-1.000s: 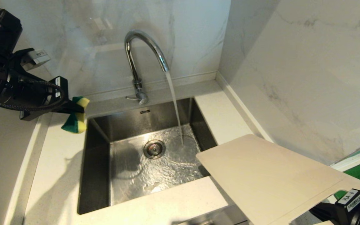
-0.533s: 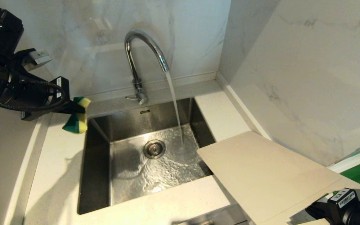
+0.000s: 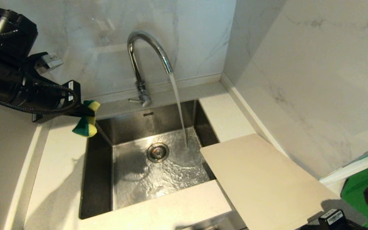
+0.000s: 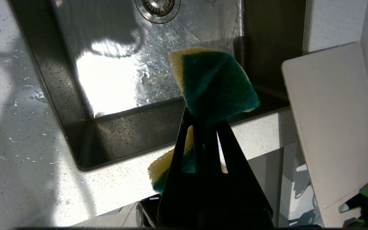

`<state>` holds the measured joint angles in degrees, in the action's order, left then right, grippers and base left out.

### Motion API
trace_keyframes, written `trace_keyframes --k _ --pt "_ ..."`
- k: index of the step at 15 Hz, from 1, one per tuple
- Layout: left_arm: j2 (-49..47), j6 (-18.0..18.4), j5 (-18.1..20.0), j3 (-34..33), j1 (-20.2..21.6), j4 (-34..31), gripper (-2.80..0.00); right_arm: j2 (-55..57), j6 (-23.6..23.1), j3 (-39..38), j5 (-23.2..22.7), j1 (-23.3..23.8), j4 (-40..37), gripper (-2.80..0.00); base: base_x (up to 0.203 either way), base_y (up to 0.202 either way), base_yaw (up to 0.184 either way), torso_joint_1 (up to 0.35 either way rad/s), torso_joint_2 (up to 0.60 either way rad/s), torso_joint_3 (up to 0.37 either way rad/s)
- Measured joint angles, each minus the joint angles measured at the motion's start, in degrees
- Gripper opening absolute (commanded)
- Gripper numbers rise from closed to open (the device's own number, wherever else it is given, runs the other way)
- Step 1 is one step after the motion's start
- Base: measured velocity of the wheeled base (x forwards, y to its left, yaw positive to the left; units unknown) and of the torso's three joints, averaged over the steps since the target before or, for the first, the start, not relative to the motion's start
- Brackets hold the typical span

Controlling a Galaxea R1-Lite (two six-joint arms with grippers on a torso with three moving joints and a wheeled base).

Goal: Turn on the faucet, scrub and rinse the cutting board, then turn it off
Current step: Put down the cutting board

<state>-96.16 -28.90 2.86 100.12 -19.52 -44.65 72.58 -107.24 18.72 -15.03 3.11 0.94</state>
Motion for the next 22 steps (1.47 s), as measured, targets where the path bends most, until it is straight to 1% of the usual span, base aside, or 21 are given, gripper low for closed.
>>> trace_keyframes --k 2,4,7,9,15,17,22 --pt "-0.98 0.03 -0.04 0.5 -0.02 0.0 -2.8 3.56 1.65 -1.18 -1.74 -0.06 0.05 -2.8 0.0 0.0 0.0 0.0 0.0 0.0" --pt "-2.09 0.07 -0.08 1.52 0.0 0.0 -2.8 7.0 2.08 -1.47 -2.37 -0.17 0.07 -2.8 0.0 0.0 0.0 0.0 0.0 0.0" --pt "-3.21 0.05 -0.06 2.31 0.01 -0.1 -2.8 11.78 2.31 -1.13 -4.72 -0.73 0.0 -2.8 0.0 0.0 0.0 0.0 0.0 0.0" --pt "-3.61 0.02 -0.09 2.42 0.0 -0.1 -2.8 14.01 3.57 -0.04 -4.92 -3.24 -0.03 -2.8 0.0 0.0 0.0 0.0 0.0 0.0" --pt "-4.21 -0.01 -0.02 2.66 -0.1 -0.1 -2.8 18.59 12.03 2.77 -4.78 -12.88 0.03 -2.8 0.0 0.0 0.0 0.0 0.0 0.0" --pt "-4.43 0.0 0.07 2.84 -0.07 -0.05 -2.8 20.36 13.35 3.31 -4.71 -14.29 0.0 -2.8 0.0 0.0 0.0 0.0 0.0 0.0" --pt "-4.91 -0.09 0.09 3.21 -0.07 0.0 -2.8 23.86 14.55 3.83 -4.71 -14.76 0.07 -2.8 0.0 0.0 0.0 0.0 0.0 0.0"
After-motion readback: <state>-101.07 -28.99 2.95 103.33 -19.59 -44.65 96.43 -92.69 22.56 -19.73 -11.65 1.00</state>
